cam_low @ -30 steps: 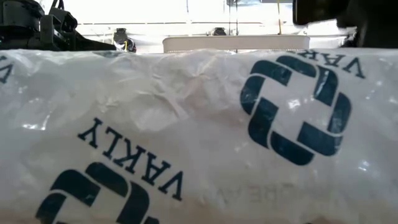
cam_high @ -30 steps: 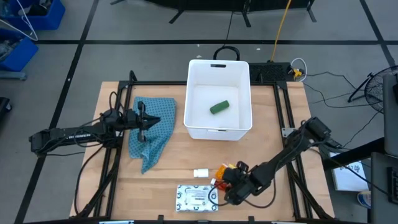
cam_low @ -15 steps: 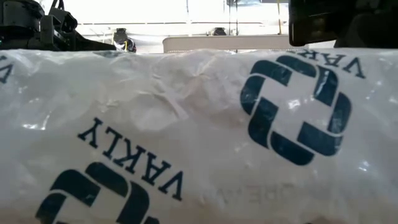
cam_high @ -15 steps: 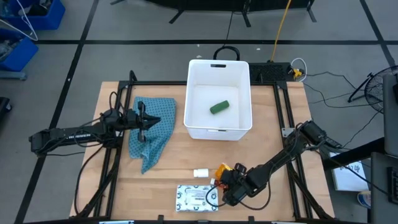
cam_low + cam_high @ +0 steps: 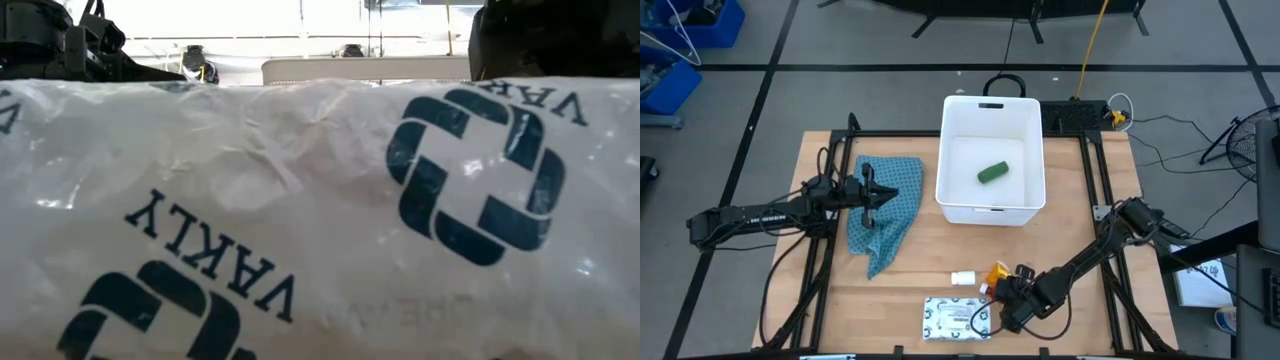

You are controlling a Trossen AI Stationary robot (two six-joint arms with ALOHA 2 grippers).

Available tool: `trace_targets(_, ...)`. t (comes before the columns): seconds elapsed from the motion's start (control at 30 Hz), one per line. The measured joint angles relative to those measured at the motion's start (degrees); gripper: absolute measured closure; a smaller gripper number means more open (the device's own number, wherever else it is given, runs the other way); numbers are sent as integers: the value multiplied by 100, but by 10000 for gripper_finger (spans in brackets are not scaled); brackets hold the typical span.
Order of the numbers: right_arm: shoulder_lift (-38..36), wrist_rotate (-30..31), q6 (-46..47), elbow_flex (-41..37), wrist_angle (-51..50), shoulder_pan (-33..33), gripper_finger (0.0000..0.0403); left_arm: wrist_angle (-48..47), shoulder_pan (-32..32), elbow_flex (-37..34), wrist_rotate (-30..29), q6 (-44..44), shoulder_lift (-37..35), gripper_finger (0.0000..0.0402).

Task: Pick & place medical supplies in basket/bin
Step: Put the red pill bottle into the white bin

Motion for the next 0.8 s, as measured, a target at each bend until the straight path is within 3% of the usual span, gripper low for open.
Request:
trace_targets(0.17,10,-10,-32,0,-10,-3,242,-5,0,0,0,0,0,364)
trace_targets(0.53,-400,241,-295,-7,-8,5,236,-11,0,0,0,1,0,364)
trace_targets(0.8,-1508,1182,-1911,-7,26,176,240,-19,0,0,-2,2,0,364)
